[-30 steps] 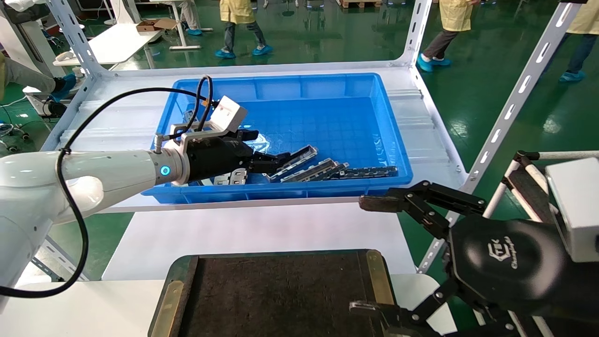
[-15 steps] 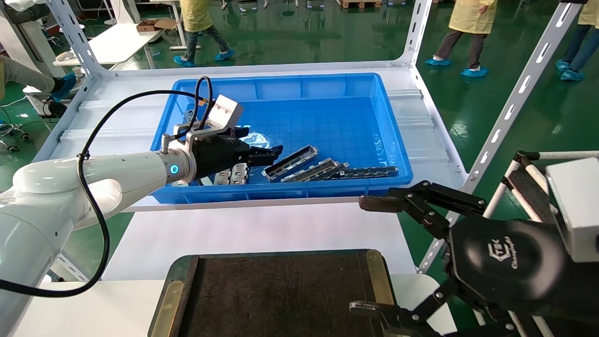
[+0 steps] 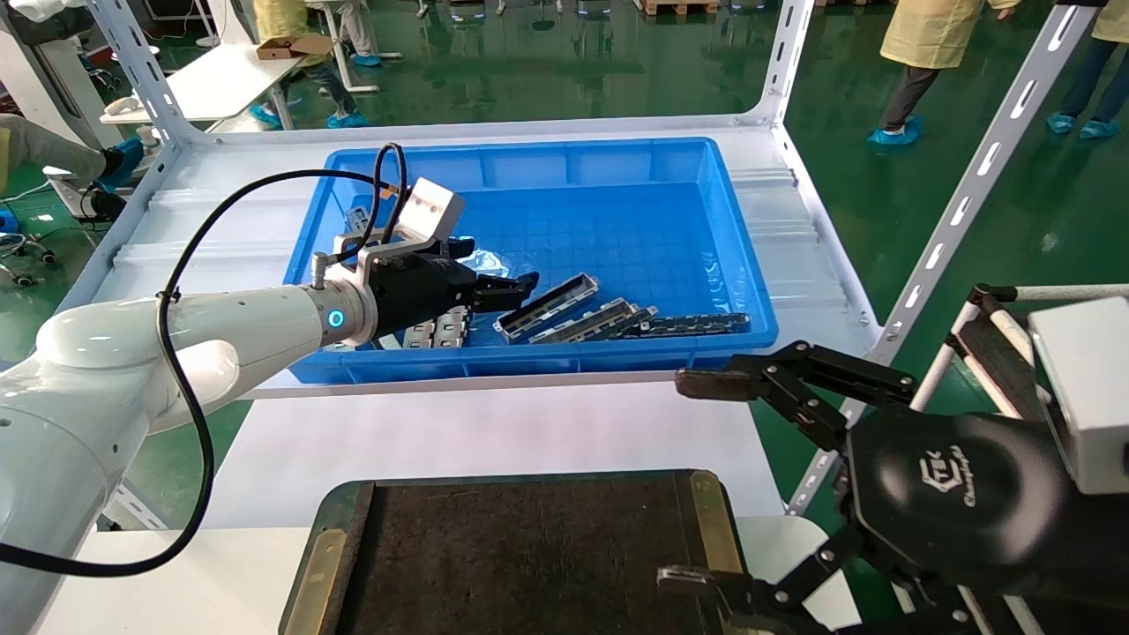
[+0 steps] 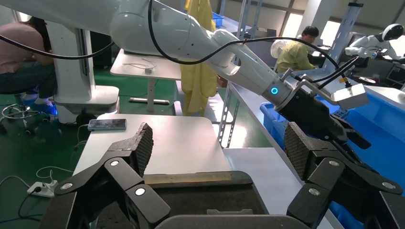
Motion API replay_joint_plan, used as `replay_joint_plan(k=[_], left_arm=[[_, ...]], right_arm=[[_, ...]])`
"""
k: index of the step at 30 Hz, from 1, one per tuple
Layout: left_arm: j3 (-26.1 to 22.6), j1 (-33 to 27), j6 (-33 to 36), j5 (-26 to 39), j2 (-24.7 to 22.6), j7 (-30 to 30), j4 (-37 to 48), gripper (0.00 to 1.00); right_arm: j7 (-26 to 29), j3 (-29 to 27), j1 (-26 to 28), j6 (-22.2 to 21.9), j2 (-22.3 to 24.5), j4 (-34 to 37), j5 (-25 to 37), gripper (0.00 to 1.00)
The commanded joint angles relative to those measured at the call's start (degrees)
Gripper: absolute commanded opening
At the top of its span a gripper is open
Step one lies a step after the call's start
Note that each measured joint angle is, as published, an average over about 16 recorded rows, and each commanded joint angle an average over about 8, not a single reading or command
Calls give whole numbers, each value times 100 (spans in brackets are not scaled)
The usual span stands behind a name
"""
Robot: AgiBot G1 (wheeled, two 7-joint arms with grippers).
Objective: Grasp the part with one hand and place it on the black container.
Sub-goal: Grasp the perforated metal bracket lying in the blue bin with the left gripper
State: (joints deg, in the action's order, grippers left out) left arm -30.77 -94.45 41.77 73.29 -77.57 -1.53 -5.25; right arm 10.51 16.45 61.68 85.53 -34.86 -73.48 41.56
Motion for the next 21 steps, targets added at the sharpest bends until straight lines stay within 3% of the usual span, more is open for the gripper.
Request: replay_joint_plan(k=[1, 4, 6, 8, 12, 14, 15, 21], left_arm=[[-22, 8, 9, 0, 1, 35, -34, 100], [-63, 19, 103, 4, 5, 68, -72, 100], [-96, 26, 170, 13, 7, 85, -92, 98], [-132, 32, 220, 29, 7, 98, -105, 81], [-198, 36, 244, 50, 2, 137, -118, 31], [-223, 40, 223, 49, -4, 167, -124, 8], [-234, 43, 208, 46, -6, 185, -129, 3], [-306, 83, 98, 16, -17, 296, -179, 0]], right_arm=[[0, 1, 0, 0, 0, 0, -1, 48], [-1, 2, 0, -1, 1, 0, -1, 51], [-1, 3, 1, -1, 1, 0, -2, 42], [-2, 3, 1, -1, 1, 0, -2, 29], [-2, 5, 1, -2, 2, 0, -3, 3], [-3, 6, 1, -2, 2, 0, -4, 0], [-3, 6, 1, -3, 3, 0, -4, 0], [-4, 8, 2, -4, 3, 0, -6, 0]])
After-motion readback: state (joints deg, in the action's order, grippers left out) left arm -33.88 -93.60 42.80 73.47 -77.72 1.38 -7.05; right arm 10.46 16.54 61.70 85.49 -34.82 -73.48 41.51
